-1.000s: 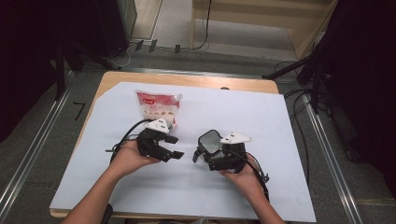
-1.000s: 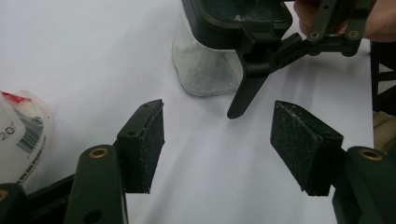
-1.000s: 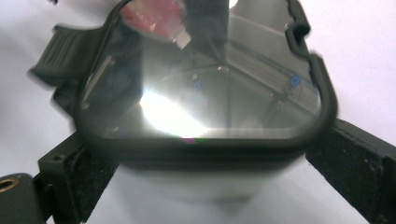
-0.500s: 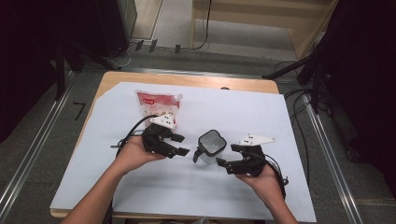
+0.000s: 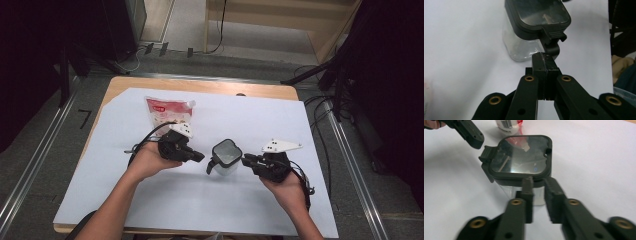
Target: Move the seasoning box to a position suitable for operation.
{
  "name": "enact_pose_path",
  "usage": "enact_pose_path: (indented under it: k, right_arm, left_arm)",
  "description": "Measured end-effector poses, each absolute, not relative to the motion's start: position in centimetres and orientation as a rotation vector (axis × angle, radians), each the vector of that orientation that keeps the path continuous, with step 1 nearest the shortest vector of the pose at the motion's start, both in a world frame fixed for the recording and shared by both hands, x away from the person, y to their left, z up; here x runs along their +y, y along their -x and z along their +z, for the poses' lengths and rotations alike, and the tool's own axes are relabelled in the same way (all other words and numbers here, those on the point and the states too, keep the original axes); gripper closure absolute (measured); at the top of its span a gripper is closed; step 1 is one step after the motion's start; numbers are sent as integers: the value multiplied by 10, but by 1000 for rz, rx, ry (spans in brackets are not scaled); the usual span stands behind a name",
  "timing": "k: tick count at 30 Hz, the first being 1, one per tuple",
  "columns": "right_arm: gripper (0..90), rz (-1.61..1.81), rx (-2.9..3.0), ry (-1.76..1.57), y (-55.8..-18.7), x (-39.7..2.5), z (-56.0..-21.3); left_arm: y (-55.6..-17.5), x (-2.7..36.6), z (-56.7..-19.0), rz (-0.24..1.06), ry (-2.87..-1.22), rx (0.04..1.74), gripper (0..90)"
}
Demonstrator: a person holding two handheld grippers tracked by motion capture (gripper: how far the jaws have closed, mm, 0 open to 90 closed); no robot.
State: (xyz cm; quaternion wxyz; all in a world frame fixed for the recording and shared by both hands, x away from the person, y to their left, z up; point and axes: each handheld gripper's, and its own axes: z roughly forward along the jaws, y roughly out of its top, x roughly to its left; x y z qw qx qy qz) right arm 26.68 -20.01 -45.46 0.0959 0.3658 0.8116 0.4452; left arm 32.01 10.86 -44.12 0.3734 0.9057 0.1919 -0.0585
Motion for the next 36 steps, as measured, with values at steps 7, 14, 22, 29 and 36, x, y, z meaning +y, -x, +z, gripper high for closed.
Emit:
enact_pose_path:
  k: [7, 14, 22, 29, 36]
  right_arm:
    - [900, 1312, 2434, -1157, -265, -202, -469]
    - [900, 1323, 2442, -1188, -269, -195, -471]
    - [900, 1311, 2422, -1214, -274, -195, -471]
    - [900, 1310, 2406, -1228, -280, -194, -473]
    - [900, 1287, 2400, -1235, -286, -190, -473]
  left_arm:
    - [-318, 96, -452, -105, -2357, 450, 900]
    - [-318, 90, -458, -109, -2362, 452, 900]
    - [-313, 85, -459, -140, -2341, 433, 900]
    - [-308, 79, -459, -143, -2318, 441, 900]
    - [-301, 68, -460, -119, -2315, 442, 900]
